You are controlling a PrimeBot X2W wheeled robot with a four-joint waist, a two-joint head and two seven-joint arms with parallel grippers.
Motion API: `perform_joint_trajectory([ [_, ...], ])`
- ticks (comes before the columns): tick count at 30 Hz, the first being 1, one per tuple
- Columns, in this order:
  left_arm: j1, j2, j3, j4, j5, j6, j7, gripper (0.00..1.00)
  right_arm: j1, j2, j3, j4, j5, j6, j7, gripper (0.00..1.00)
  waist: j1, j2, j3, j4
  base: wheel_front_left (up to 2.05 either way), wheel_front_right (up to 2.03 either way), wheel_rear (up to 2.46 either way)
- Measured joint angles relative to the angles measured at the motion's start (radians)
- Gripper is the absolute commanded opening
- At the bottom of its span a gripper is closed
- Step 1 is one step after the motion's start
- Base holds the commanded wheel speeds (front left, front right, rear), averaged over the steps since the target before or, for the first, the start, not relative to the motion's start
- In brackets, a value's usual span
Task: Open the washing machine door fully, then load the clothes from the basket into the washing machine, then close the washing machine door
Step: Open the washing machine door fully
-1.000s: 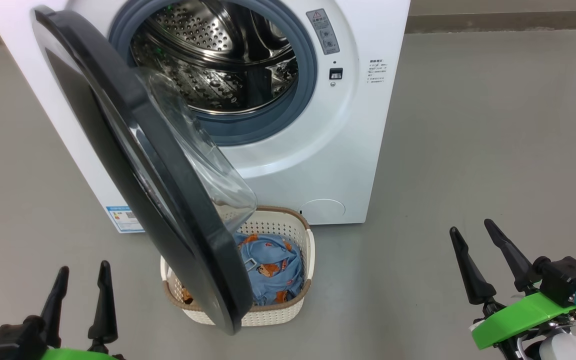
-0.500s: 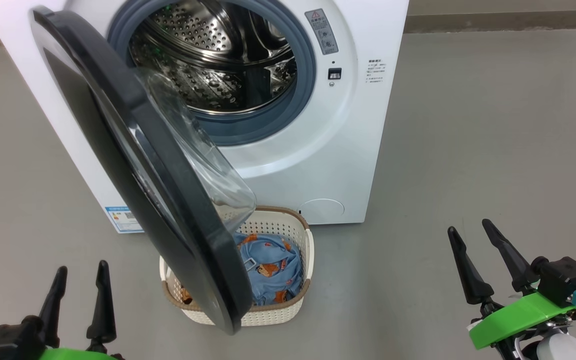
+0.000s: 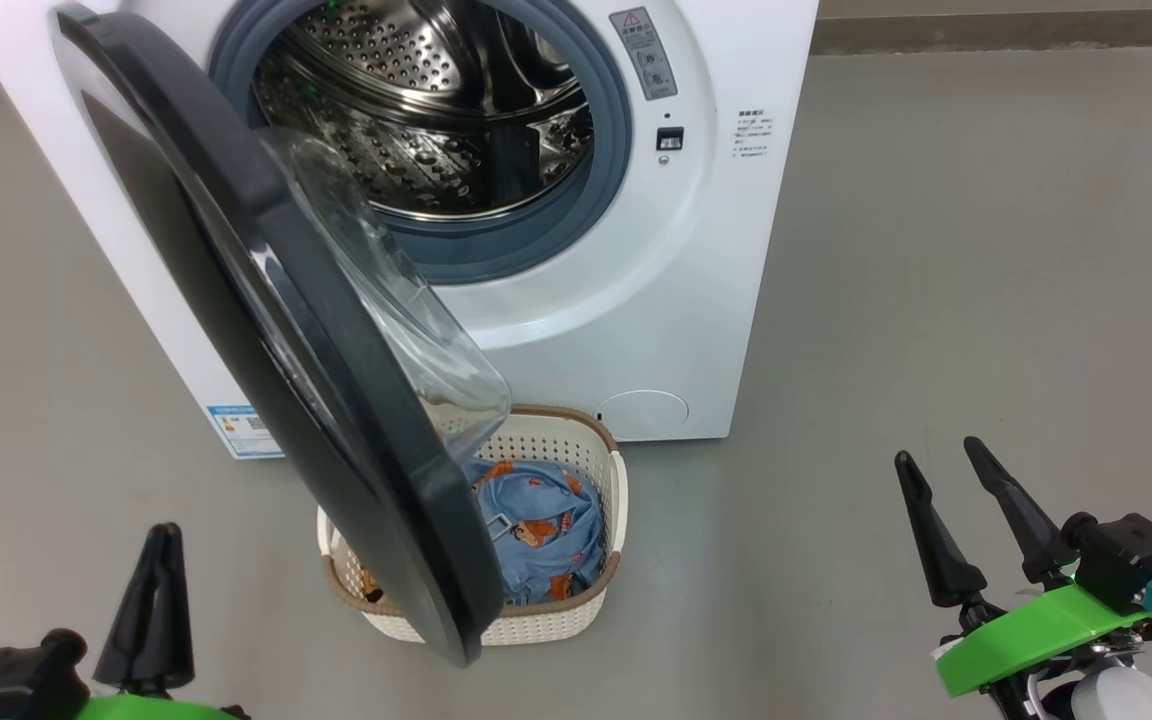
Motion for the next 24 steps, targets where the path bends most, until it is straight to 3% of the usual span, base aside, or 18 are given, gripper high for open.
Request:
perform_joint_trajectory([
  [9,-0.008,0.0,-0.001,-0.083,0.001,0.0,0.0,0.0,0.0,0.002,-0.007,0.0,-0.007,0.0,0.0,1.0,0.0,0.0,-0.002,0.008,0.0,0.0,0.0],
  [14,-0.022,-0.003,-0.012,-0.208,0.013,0.0,0.0,0.0,0.0,0.005,-0.002,0.0,-0.007,0.0,0.0,1.0,0.0,0.0,-0.006,0.012,0.0,0.0,0.0],
  [24,-0.033,-0.008,-0.17,-0.427,0.025,0.0,-0.001,0.0,0.0,0.005,0.019,0.002,-0.006,0.0,0.0,1.0,0.0,0.0,-0.011,0.002,0.0,0.0,0.0],
])
